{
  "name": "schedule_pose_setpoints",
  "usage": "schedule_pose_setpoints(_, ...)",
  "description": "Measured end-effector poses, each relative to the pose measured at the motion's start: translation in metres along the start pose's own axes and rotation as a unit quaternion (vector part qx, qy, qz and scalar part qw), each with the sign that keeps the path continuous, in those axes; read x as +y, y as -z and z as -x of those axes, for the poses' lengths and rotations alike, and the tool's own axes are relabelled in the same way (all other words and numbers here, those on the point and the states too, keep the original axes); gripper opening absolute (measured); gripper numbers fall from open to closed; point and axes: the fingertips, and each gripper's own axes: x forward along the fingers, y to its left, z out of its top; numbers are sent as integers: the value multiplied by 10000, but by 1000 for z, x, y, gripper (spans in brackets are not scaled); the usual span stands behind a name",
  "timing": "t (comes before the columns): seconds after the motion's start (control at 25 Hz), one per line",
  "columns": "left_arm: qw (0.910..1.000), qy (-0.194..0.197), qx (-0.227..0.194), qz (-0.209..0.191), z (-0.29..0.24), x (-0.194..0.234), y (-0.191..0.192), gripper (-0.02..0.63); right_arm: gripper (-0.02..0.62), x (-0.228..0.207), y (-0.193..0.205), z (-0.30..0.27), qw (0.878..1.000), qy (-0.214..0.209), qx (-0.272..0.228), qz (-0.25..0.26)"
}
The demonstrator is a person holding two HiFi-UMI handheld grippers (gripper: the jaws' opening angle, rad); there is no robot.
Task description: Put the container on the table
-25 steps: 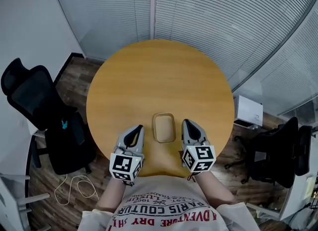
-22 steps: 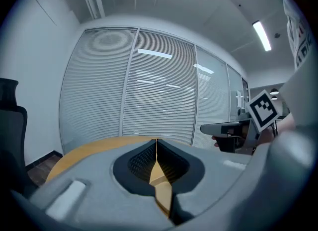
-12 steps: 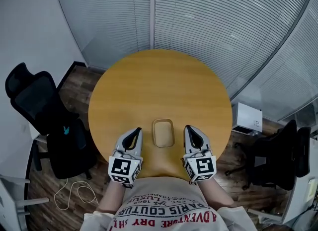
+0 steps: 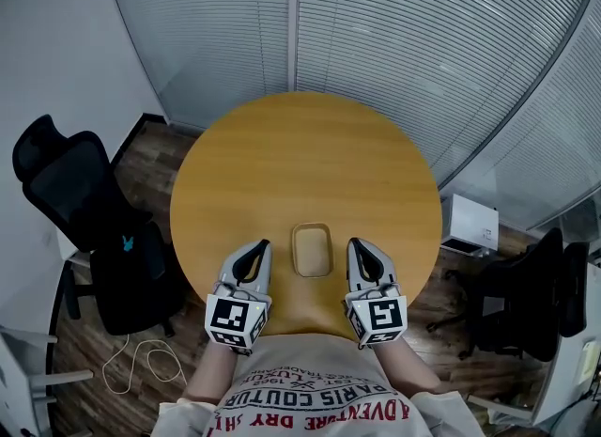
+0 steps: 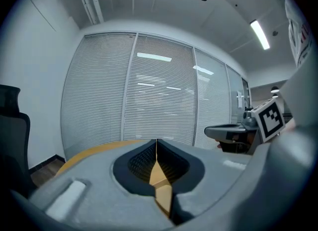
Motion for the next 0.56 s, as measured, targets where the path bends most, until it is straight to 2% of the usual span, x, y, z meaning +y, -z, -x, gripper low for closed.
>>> schedule_pose_setpoints(0.56, 10000, 68, 8, -28, 0, 3, -1, 12, 8, 11, 1, -3, 9999, -44, 110, -4)
